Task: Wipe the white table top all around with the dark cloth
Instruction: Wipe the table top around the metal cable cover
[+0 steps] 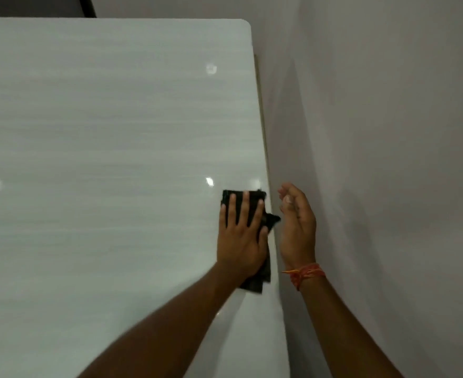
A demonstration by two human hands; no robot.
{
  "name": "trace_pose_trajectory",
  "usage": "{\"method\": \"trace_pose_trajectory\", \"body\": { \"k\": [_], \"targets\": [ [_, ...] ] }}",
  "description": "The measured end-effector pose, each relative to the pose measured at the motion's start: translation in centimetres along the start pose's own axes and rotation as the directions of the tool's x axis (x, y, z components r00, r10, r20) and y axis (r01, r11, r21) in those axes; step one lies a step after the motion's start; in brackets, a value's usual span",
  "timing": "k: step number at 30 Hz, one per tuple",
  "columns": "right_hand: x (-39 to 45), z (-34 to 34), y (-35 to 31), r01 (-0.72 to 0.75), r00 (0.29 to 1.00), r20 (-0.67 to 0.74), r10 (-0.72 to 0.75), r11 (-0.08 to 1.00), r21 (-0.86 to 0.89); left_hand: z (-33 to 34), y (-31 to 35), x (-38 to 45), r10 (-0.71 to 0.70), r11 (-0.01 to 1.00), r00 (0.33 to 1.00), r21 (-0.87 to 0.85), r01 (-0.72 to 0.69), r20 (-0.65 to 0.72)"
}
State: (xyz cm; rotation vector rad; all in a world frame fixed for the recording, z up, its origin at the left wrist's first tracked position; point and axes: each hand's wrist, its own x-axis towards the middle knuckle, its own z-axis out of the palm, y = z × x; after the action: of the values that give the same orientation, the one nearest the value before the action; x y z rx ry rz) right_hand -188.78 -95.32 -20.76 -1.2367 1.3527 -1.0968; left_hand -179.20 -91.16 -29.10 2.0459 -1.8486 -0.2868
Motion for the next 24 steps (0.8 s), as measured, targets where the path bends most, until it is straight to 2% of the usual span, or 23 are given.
{"method": "trace_pose_trajectory", "body": {
  "k": [2,5,6,8,10,14,16,18,21,23,24],
  "targets": [
    [-1.4,1.0,1.2,0.027,0.997,0.068,-0.02,0.994,-0.102,-1.0,-0.5,-1.0,0.005,0.996,0.998,-0.092,0.001,0.066],
    [-3.3,2.9,3.6,0.12,0.964,0.266,-0.023,0.927,-0.354,-4.2,-3.3,-0.2,-0.009,0.922,0.994,-0.385,0.05,0.108],
    [-3.6,3.6,4.6,0.201,0.942,0.333,-0.033,0.852,-0.483,-5.3,-4.5,-0.4,-0.038,0.909,0.997,-0.412,0.062,0.066],
    [-3.8,4.9,6.3,0.382,0.909,0.406,-0.099,0.59,-0.711,-6.8,-7.2,-0.9,-0.125,0.911,0.992,-0.398,0.109,-0.015],
    [-3.1,6.7,6.7,0.398,0.913,0.395,-0.1,0.428,-0.812,-8.2,-9.6,-1.6,-0.203,0.906,0.978,-0.388,0.168,-0.05],
    [-1.9,13.2,5.9,0.406,0.911,0.405,-0.076,0.34,-0.848,-10.3,-14.0,-2.8,-0.297,0.882,0.953,-0.399,0.252,-0.055],
    [-3.8,16.8,5.6,0.476,0.876,0.473,-0.092,0.312,-0.822,-11.3,-16.2,-3.8,-0.361,0.847,0.931,-0.434,0.306,-0.049],
    [-8.0,18.5,5.8,0.582,0.809,0.578,-0.109,0.293,-0.759,-12.7,-18.3,-5.3,-0.381,0.828,0.924,-0.458,0.324,-0.034],
    [-15.5,15.7,6.4,0.669,0.735,0.67,-0.099,0.264,-0.695,-14.5,-20.9,-8.6,-0.366,0.826,0.931,-0.459,0.326,0.001],
    [-18.1,11.9,6.7,0.642,0.76,0.648,-0.061,0.233,-0.731,-15.3,-22.3,-10.9,-0.362,0.822,0.932,-0.467,0.328,0.018],
    [-18.0,10.0,6.9,0.593,0.799,0.6,-0.04,0.222,-0.774,-15.6,-22.9,-11.7,-0.36,0.82,0.932,-0.465,0.333,0.033]
  ]
}}
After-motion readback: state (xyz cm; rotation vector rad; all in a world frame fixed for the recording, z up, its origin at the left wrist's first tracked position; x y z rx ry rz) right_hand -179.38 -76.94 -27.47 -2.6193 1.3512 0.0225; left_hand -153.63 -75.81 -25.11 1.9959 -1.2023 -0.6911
